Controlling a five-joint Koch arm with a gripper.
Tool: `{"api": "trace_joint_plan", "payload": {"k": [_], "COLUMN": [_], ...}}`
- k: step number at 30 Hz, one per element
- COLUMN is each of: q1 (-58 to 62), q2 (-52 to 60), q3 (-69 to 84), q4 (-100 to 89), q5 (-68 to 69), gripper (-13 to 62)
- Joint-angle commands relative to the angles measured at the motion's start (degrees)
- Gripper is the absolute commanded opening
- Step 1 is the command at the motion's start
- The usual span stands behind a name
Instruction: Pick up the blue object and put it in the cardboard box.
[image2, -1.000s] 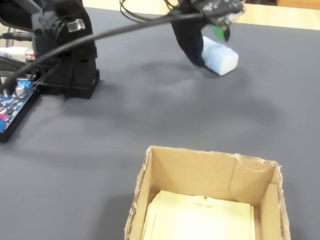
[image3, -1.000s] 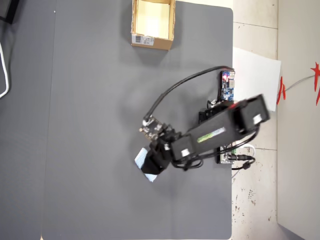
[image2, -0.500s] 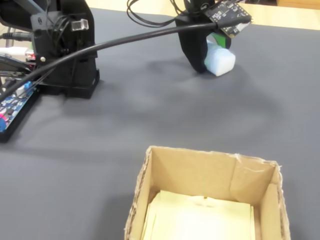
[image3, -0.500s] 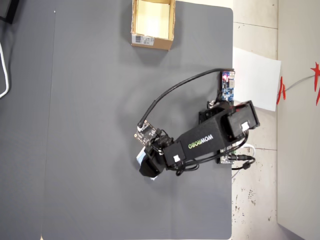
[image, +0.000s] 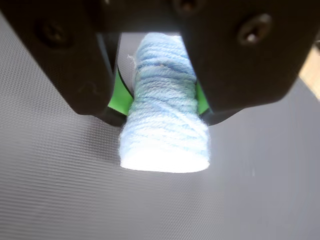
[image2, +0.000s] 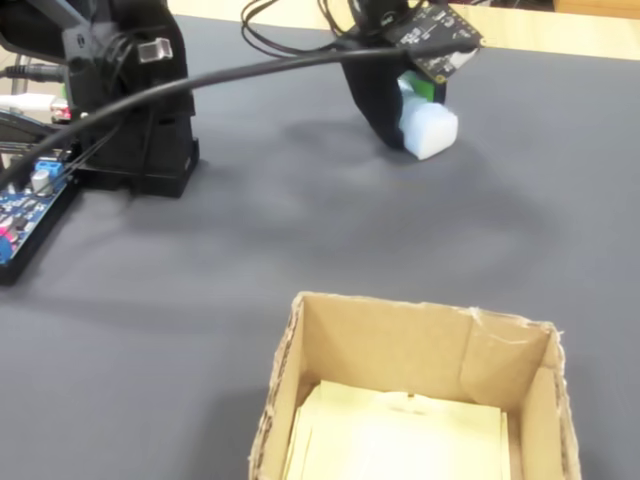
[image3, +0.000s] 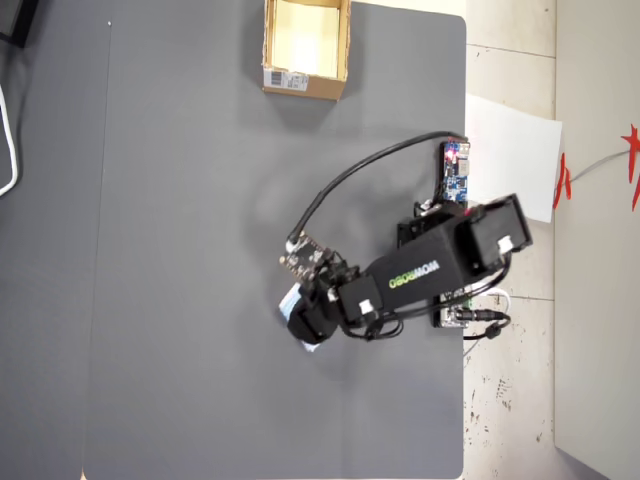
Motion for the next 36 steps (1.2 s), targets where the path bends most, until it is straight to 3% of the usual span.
{"api": "trace_joint_plan", "payload": {"k": [1, 6, 7, 20, 26, 30, 36], "q1": [0.97, 7.12, 9.93, 32.17, 43.33, 52.38, 62.58], "q2": [3.34, 16.26, 21.09, 35.07, 33.31, 19.51, 4.75], "q3": [-1.41, 6.15, 12.3, 16.7, 10.37, -10.9, -25.75], "q4": [-5.89, -13.62, -22.68, -27.16, -27.33, -18.72, -15.73], "q5": [0.18, -5.98, -7.12, -19.16, -28.39, -38.23, -39.46], "gripper": [7.6, 7.6, 7.6, 7.6, 7.6, 7.6, 7.6]}}
